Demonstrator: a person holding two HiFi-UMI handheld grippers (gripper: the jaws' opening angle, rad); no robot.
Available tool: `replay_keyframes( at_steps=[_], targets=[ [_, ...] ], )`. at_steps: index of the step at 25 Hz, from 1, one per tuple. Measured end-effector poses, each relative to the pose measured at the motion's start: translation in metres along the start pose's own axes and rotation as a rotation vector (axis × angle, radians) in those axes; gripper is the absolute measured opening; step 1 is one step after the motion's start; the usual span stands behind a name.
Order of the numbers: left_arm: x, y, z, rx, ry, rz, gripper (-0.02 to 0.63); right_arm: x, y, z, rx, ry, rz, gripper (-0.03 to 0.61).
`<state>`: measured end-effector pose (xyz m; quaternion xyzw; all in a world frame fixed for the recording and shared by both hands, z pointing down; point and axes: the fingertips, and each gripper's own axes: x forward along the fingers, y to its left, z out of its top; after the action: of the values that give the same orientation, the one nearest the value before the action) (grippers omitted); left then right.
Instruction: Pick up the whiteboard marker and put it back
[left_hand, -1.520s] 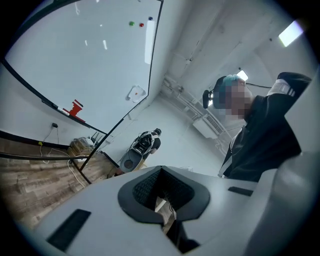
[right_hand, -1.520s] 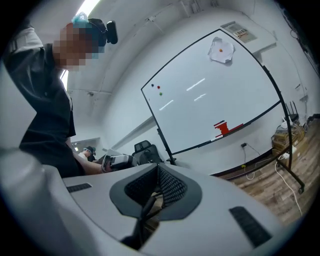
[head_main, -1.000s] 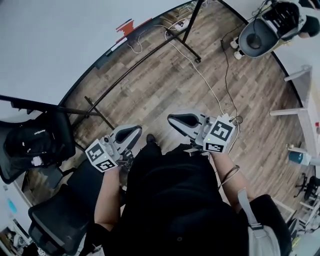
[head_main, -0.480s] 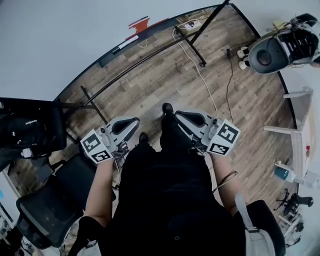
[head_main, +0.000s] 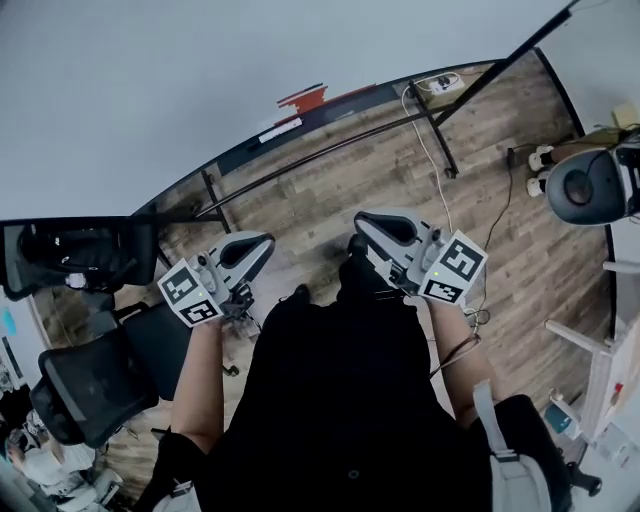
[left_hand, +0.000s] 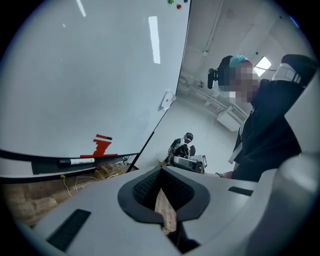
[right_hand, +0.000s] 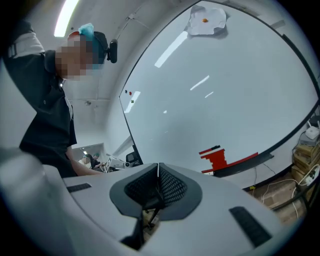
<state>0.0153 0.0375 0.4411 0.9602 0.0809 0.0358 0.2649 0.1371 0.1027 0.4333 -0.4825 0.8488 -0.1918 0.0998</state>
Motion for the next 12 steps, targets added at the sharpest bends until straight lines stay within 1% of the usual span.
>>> replay_keyframes(
  at_steps=[2, 5, 7, 9, 12],
  targets=[
    [0.015, 0.003, 0.019, 0.033, 0.004, 0.025, 0.012, -0.003, -0.020, 0.014, -0.001, 0.002, 0.034, 0.021],
    [0.032, 0.008, 0.033, 0.064, -0.012, 0.072, 0.012, -0.004, -0.043, 0.017, 0.004, 0.033, 0.092, 0.021],
    [0.037, 0.017, 0.032, 0.048, -0.029, 0.117, 0.012, 0.002, -0.055, 0.015, 0.000, 0.059, 0.136, 0.021],
    [0.036, 0.022, 0.024, 0.015, -0.022, 0.156, 0.012, 0.011, -0.058, 0.013, -0.012, 0.079, 0.177, 0.021],
    [0.030, 0.028, 0.019, 0.002, 0.006, 0.175, 0.012, 0.029, -0.058, 0.013, -0.044, 0.106, 0.209, 0.021]
  ],
)
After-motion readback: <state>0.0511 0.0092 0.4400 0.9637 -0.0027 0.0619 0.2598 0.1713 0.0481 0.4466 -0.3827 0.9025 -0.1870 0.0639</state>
